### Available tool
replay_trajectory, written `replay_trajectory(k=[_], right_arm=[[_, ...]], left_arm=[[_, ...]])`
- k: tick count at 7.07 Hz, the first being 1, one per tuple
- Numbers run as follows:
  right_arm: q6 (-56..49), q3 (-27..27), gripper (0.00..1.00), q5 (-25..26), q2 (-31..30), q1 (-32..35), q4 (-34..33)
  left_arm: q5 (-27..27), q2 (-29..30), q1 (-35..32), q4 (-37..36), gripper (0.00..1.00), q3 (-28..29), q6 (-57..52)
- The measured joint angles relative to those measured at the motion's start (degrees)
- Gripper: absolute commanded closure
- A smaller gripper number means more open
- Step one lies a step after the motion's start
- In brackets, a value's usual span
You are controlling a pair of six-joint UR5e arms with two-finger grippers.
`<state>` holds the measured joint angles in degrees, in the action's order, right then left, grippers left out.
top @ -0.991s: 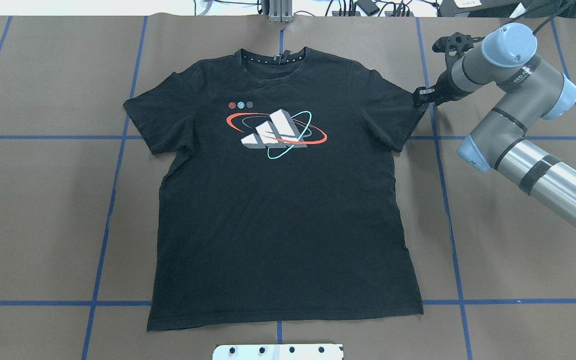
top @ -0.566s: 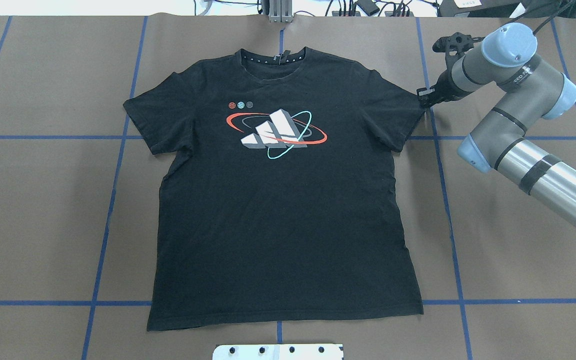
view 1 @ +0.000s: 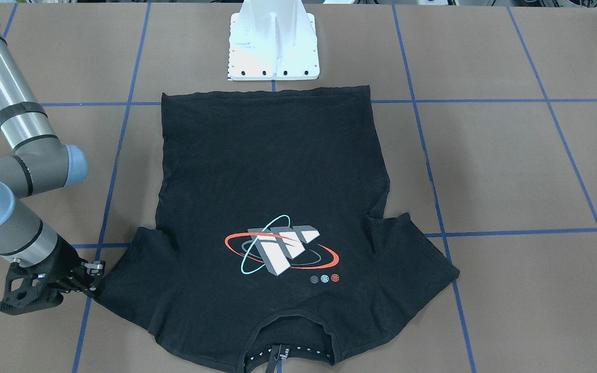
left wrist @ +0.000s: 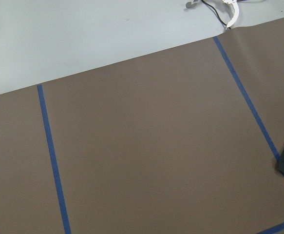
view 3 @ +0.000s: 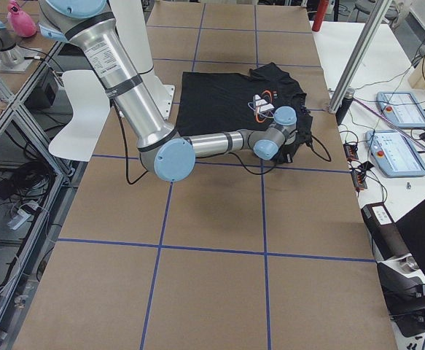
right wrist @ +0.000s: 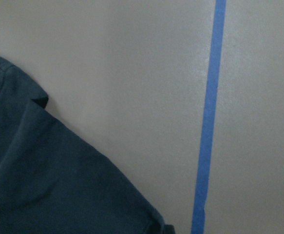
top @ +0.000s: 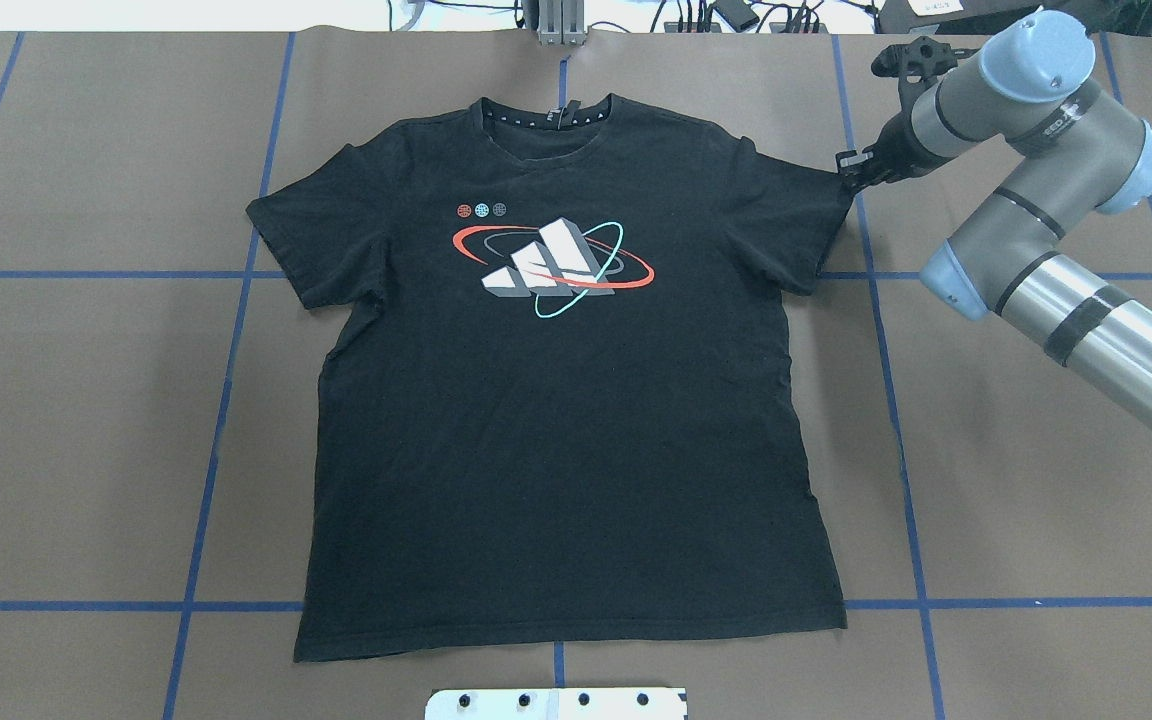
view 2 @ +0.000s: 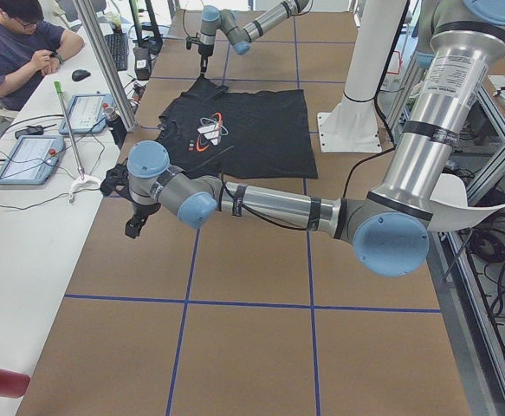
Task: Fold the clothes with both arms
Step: 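Grasp the sleeve edge with the right gripper, then fold the sleeve inward toward the shirt center with the right gripper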
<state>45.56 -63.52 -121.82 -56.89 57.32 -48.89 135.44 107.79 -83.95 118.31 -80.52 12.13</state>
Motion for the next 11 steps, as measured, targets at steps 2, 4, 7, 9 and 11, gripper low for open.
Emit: replay_trajectory(k=[2,4,7,9,11], right_arm=[[0.28,-0.48,1.00,-5.70,3.07,1.62,0.01],[3.13,-1.34,1.00,-5.22,6.43,-2.52,-0.16],[10.46,0.24,1.00,4.58,13.65,-9.46,-2.67],[11.29,4.68,1.00,9.40,17.09,-10.76,-3.69],[11.45,9.24,1.00,13.53,20.12,-11.62,-3.82]], left_arm=[[0.00,0.04,0.02,-0.01,0.00,-0.02,0.04],[0.00,0.05,-0.03,0.00,0.00,0.13,0.01],[0.02,0.00,-0.06,0.07,0.00,0.72,-0.06],[0.08,-0.02,-0.07,0.10,0.00,1.16,-0.03],[0.09,0.07,-0.02,0.22,0.00,1.89,-0.08]])
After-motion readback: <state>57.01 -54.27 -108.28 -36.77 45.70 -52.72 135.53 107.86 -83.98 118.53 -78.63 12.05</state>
